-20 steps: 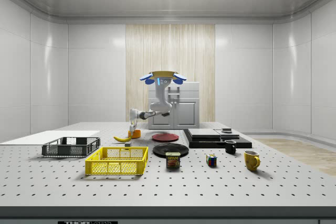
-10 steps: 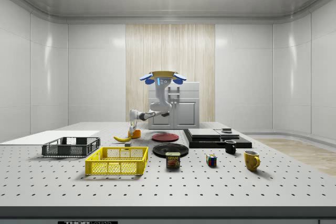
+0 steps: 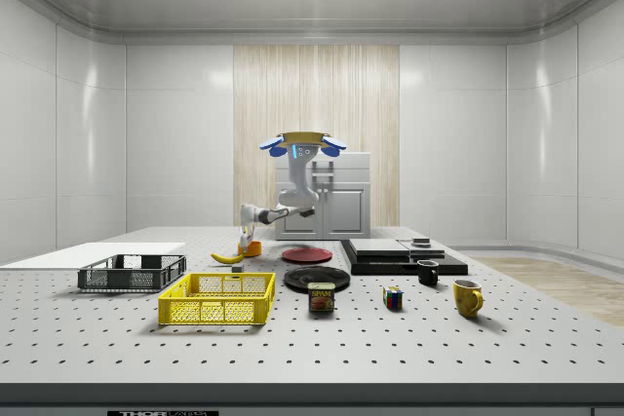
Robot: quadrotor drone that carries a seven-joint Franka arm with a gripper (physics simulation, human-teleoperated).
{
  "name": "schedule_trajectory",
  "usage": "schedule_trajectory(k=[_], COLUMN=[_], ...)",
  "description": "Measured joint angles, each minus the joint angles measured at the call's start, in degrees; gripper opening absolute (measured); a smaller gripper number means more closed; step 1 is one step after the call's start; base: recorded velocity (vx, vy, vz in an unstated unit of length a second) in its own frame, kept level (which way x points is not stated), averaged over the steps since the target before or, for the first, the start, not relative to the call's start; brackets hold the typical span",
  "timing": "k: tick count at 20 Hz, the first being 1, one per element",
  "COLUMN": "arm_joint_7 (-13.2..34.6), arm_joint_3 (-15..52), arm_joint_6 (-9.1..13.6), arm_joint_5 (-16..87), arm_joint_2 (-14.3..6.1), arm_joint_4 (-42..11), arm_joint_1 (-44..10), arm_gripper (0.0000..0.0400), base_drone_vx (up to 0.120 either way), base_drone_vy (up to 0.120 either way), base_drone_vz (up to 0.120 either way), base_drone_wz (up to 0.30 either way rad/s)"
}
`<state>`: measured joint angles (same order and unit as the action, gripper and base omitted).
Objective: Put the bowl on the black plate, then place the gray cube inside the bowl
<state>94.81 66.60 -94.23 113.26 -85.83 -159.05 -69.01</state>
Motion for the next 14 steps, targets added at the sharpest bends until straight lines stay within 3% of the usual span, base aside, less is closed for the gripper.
schedule_trajectory(k=[4,6,11,14], arm_joint_7=[-0.02,-0.03,-0.05,-0.07], arm_joint_3=[-0.02,-0.03,-0.04,-0.04], arm_joint_6=[0.05,0.07,0.14,0.17], arm_joint_5=[0.04,0.05,0.09,0.11], arm_joint_2=[0.06,0.09,0.16,0.2], arm_joint_4=[0.0,0.0,0.0,0.0], arm_joint_1=[0.02,0.03,0.06,0.08], arm_gripper=[0.0103,0.0102,0.01,0.01], base_drone_vx=[0.0,0.0,-0.112,-0.12], base_drone_vy=[0.0,0.1,0.12,0.12], base_drone_vz=[0.12,0.12,0.12,0.027], base_drone_wz=[0.0,0.0,0.0,0.0])
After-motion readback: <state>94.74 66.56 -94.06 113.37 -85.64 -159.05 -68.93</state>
